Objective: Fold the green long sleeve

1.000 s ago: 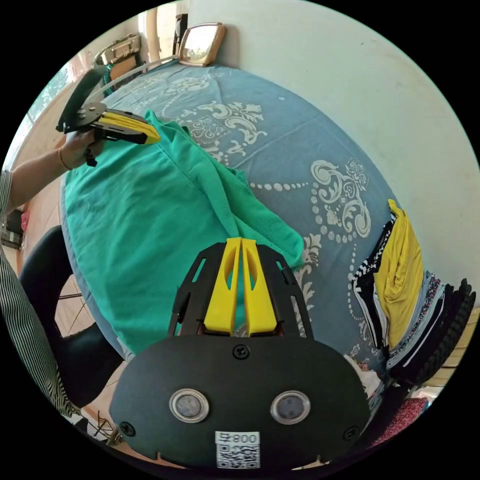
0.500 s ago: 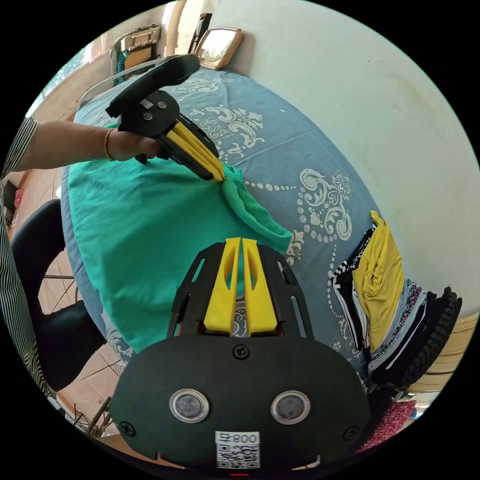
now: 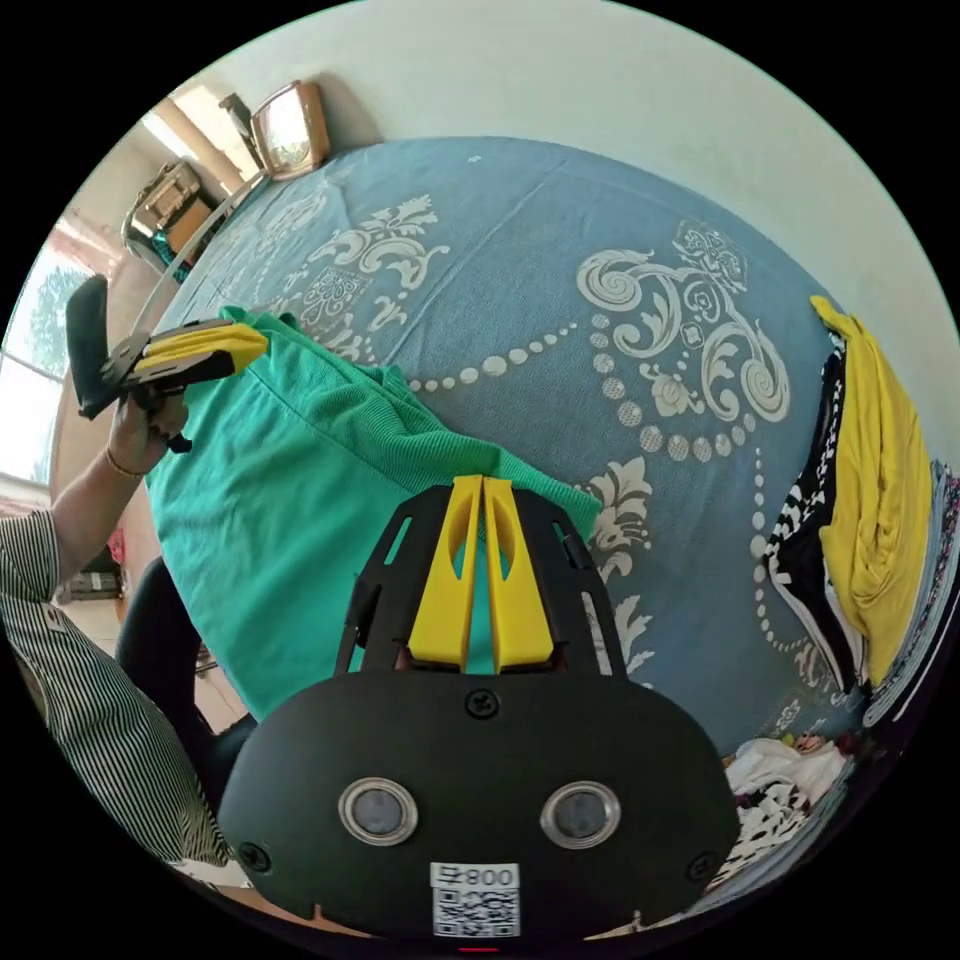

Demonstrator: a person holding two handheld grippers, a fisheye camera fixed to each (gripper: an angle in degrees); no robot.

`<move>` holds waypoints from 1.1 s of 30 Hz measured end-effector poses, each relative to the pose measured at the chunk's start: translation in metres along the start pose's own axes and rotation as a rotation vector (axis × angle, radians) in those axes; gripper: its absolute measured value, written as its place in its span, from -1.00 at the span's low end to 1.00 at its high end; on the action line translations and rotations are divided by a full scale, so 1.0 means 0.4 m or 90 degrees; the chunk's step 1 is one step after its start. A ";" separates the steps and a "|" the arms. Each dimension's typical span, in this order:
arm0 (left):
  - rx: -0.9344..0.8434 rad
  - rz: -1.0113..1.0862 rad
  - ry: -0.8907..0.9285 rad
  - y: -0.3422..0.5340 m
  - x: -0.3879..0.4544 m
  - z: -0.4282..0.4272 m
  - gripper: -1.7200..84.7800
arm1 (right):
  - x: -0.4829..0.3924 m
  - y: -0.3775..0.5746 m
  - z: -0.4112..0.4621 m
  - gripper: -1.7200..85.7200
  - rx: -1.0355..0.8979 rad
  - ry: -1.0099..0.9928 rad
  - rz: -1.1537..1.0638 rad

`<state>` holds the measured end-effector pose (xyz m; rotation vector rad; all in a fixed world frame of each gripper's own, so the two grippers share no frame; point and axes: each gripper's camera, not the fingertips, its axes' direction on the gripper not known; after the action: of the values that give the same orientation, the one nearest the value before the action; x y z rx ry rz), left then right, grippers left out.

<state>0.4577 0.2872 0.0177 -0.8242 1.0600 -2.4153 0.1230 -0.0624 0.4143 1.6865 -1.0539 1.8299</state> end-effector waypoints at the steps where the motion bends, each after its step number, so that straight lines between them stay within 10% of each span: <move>1: 0.000 -0.007 -0.015 0.015 -0.009 -0.014 -0.93 | 0.014 0.004 0.001 -0.97 0.005 -0.014 0.012; 18: -0.070 -0.176 -0.278 0.205 -0.181 -0.086 -0.96 | -0.020 0.080 0.039 -0.96 0.084 -0.053 0.014; 33: 0.045 -0.105 -0.150 0.228 -0.071 -0.131 -0.96 | 0.034 0.218 0.107 -0.96 0.128 -0.096 0.142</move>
<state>0.4548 0.2719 -0.0904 -1.1783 0.8428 -2.3964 0.0824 -0.1514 0.4055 1.9156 -1.1953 2.0319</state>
